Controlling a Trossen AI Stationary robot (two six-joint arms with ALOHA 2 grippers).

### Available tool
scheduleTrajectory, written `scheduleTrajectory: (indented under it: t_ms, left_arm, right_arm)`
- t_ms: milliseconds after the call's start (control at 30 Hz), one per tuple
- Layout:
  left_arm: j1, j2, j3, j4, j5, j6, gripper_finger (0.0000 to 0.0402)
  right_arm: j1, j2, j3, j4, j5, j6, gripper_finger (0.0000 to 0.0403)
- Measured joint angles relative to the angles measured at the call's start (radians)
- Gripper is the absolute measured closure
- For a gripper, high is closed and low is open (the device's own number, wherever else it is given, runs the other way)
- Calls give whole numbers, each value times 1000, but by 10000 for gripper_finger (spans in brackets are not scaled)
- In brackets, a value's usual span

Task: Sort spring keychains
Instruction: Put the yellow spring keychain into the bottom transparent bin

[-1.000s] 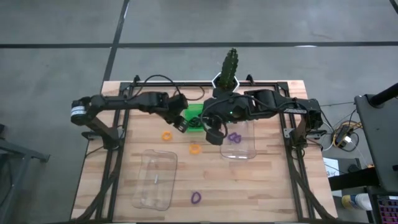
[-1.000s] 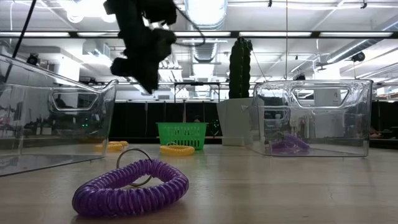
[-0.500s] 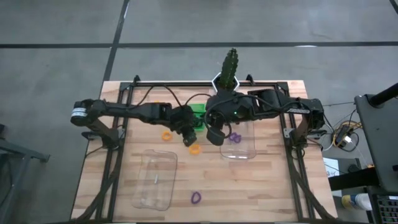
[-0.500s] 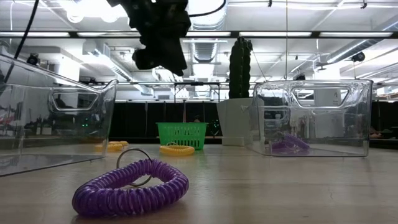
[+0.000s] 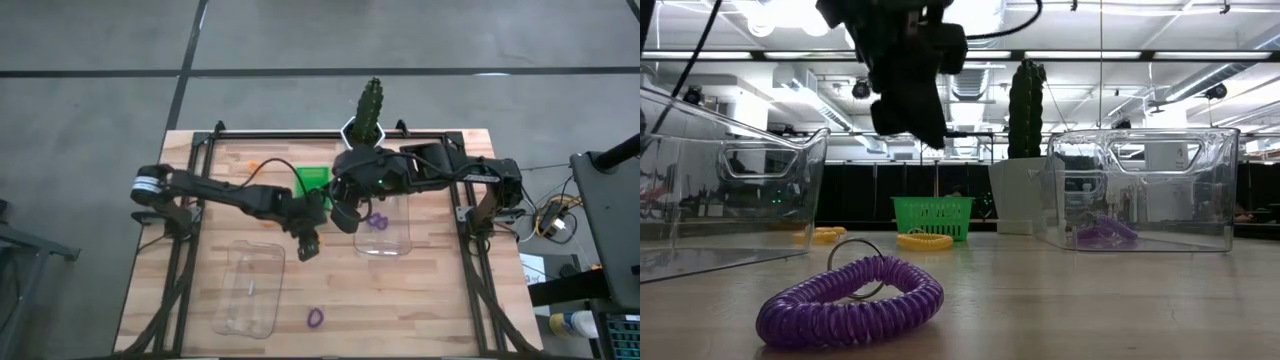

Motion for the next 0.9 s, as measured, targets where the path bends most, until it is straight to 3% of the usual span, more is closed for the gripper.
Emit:
scheduleTrajectory:
  t_ms: [200,400,900]
  left_arm:
    - [-2,84,0,11,-23,-6,309]
    - [-8,150,0,12,88,-14,309]
    - [-12,155,0,42,78,32,309]
  right_arm:
    - [10,0,-1,-1,0,22,349]
    - [12,0,-2,-2,0,25,349]
    - [12,0,-2,-6,9,16,349]
